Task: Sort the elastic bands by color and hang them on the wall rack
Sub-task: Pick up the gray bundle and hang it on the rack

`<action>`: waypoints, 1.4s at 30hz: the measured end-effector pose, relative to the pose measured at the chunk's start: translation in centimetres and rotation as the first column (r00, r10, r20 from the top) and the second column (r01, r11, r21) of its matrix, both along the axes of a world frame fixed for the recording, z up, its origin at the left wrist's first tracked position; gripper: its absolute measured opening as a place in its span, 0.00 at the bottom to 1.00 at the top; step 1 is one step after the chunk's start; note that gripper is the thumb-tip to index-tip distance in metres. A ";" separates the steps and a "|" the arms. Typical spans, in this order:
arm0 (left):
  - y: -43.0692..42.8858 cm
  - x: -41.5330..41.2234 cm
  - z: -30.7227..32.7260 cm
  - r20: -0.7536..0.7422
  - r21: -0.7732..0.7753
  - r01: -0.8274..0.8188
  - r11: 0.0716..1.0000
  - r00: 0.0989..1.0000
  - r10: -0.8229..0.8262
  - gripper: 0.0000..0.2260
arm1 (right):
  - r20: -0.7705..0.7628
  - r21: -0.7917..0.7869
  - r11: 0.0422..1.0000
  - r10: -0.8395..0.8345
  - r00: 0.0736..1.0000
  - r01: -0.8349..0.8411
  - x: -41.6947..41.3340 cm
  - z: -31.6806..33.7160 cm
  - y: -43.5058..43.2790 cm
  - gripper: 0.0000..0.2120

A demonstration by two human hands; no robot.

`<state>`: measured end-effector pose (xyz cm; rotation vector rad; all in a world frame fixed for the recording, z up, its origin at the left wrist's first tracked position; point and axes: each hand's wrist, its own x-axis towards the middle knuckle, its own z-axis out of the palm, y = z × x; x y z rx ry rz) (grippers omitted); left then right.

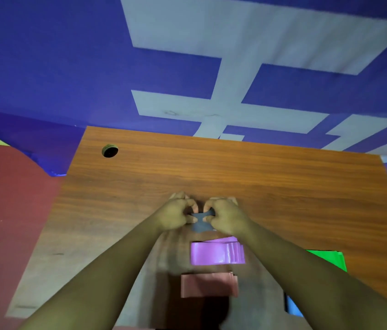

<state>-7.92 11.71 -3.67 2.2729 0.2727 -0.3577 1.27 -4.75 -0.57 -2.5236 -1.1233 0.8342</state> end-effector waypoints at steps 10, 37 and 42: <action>-2.1 4.9 17.9 0.135 -0.207 -0.018 0.978 0.990 0.047 0.07 | -0.237 0.275 0.955 -0.048 0.970 0.114 6.6 17.8 -3.3 0.05; -16.1 12.7 50.3 0.676 -0.102 -0.063 0.993 0.728 0.115 0.17 | -0.498 0.702 0.613 0.056 0.866 0.364 15.3 47.5 -17.9 0.12; -18.0 14.3 52.1 0.712 -0.068 -0.079 0.995 0.695 0.104 0.19 | -0.248 0.792 0.596 0.122 0.961 0.129 14.6 48.9 -19.5 0.26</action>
